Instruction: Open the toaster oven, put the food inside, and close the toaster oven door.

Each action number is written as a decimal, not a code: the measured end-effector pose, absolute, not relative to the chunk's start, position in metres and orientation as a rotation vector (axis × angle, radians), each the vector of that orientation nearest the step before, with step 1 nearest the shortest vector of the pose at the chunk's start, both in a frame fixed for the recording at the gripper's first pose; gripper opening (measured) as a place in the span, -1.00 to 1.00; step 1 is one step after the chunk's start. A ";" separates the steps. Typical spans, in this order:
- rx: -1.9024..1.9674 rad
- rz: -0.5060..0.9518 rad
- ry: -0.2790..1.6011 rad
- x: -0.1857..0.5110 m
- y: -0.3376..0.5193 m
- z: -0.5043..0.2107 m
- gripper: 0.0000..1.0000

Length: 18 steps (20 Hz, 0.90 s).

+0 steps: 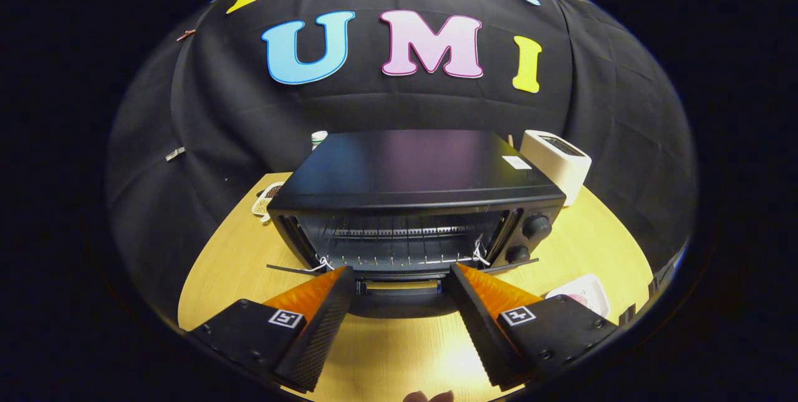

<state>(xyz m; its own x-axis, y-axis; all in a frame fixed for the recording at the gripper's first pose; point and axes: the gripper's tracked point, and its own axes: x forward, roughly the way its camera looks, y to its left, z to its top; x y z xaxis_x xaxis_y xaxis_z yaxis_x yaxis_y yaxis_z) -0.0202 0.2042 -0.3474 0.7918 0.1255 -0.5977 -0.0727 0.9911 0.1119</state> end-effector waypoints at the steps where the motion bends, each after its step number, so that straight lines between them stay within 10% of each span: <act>1: 0.093 0.106 0.660 -0.026 0.203 -0.351 0.97; 18: 0.026 0.147 0.960 -0.111 0.191 -0.438 0.97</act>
<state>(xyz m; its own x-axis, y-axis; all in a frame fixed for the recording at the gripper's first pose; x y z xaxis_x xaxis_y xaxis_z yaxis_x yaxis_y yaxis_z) -0.1113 0.1905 -0.4383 0.5640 0.1365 -0.8144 -0.1132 0.9897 0.0874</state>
